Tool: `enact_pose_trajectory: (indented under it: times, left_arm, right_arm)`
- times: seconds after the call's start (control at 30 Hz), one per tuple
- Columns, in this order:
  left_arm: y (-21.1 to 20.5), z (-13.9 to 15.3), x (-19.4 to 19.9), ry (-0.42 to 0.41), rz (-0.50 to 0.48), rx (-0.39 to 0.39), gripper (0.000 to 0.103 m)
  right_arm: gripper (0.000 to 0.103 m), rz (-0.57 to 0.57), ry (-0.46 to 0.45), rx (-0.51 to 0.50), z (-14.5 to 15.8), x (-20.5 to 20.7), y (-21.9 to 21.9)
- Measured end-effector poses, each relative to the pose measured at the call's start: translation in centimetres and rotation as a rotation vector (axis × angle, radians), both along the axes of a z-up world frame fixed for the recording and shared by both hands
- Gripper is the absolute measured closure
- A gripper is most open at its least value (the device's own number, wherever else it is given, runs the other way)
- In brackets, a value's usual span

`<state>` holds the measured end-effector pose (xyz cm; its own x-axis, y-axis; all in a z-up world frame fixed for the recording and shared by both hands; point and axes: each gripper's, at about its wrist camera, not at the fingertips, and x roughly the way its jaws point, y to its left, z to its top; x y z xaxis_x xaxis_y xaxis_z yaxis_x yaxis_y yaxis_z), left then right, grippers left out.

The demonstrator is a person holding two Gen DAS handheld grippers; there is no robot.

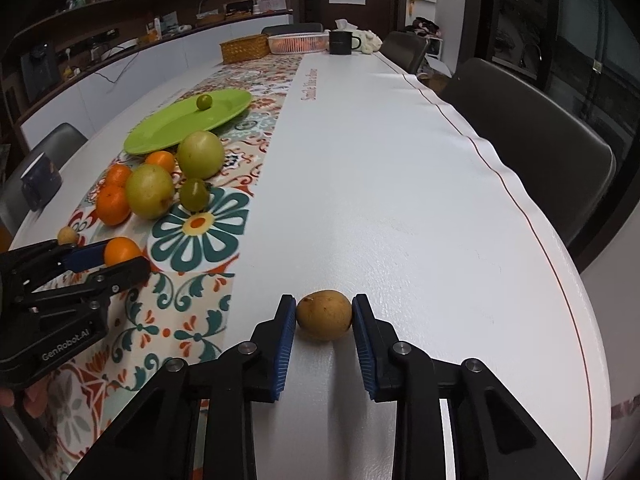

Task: Organize fruits
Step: 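Grasp a mandarin with the left gripper while the right gripper lifts the brown fruit, then lower the mandarin onto the plate with the left gripper while the right gripper releases the brown fruit there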

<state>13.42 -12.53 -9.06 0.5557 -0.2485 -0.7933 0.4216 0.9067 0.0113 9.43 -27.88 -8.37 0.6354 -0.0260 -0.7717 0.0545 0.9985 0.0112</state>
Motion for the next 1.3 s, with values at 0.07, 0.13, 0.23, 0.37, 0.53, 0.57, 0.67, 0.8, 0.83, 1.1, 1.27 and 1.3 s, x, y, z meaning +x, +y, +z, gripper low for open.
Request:
enact_pose_trajectory:
  times: [0.07,0.13,0.23,0.37,0.53,0.57,0.67,0.8,0.83,1.1,1.27,1.3]
  left_arm:
    - [0.1,0.4,-0.2,-0.007,-0.002,-0.007,0.066]
    - [0.3,0.9,-0.5,-0.014,-0.002,-0.012,0.066]
    - [0.7,1.6,-0.8,-0.024,0.001,-0.022,0.066]
    - [1.5,2.7,-1.4,-0.042,0.011,-0.035,0.066]
    - [2.8,4.3,-2.2,-0.07,0.034,-0.047,0.066]
    - [3.0,4.5,-2.3,-0.075,0.039,-0.047,0.066]
    - [4.1,5.5,-2.4,-0.092,0.057,-0.05,0.067]
    - [5.6,6.4,-2.0,-0.107,0.084,-0.039,0.067]
    - [6.0,6.6,-1.9,-0.113,0.091,-0.035,0.067]
    - [8.3,8.1,0.5,-0.155,0.131,-0.019,0.067]
    - [9.1,8.7,3.3,-0.173,0.145,-0.012,0.067]
    - [9.2,8.7,3.9,-0.173,0.146,-0.014,0.067]
  right_arm:
    - [0.073,0.008,-0.009,-0.001,0.4,-0.1,0.3]
    - [0.073,0.015,-0.015,0.003,0.8,-0.2,0.5]
    - [0.073,0.027,-0.029,0.008,1.6,-0.4,0.9]
    - [0.073,0.05,-0.053,0.013,2.8,-0.7,1.8]
    - [0.073,0.092,-0.093,0.021,4.6,-1.2,3.4]
    - [0.073,0.102,-0.104,0.02,5.1,-1.3,3.8]
    - [0.073,0.128,-0.124,0.022,6.0,-1.3,4.8]
    - [0.073,0.164,-0.144,0.039,7.1,-0.7,6.2]
    - [0.073,0.173,-0.149,0.042,7.3,-0.5,6.6]
    - [0.073,0.243,-0.178,0.058,8.7,2.8,9.4]
    - [0.073,0.292,-0.186,0.074,9.3,5.5,11.0]
    - [0.073,0.301,-0.184,0.072,9.4,6.3,11.3]
